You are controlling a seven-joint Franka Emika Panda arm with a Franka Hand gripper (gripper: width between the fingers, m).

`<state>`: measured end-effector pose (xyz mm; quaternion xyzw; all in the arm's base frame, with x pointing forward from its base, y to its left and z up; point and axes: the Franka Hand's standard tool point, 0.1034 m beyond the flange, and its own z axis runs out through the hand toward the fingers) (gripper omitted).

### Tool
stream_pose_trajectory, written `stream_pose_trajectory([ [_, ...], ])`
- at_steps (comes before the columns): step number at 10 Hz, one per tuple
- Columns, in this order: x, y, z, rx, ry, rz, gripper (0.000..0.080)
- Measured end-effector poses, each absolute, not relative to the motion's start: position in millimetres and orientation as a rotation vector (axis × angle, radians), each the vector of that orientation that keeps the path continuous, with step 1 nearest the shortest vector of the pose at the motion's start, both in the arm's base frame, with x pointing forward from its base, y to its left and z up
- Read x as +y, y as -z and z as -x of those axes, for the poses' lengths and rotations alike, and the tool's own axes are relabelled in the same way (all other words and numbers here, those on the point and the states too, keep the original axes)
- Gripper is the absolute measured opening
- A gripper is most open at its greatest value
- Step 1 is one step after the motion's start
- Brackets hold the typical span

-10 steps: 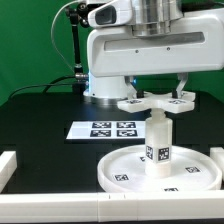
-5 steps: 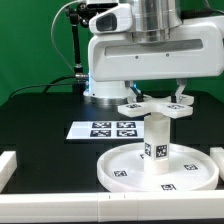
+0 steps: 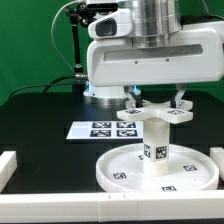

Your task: Assemble round table

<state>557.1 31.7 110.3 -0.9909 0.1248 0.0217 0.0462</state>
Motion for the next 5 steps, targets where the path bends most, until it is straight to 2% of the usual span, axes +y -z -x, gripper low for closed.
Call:
stream_pose_trajectory([
  [5,31.7,-110.4,-557.1,0.383,-0.066,3.024,0.0442],
])
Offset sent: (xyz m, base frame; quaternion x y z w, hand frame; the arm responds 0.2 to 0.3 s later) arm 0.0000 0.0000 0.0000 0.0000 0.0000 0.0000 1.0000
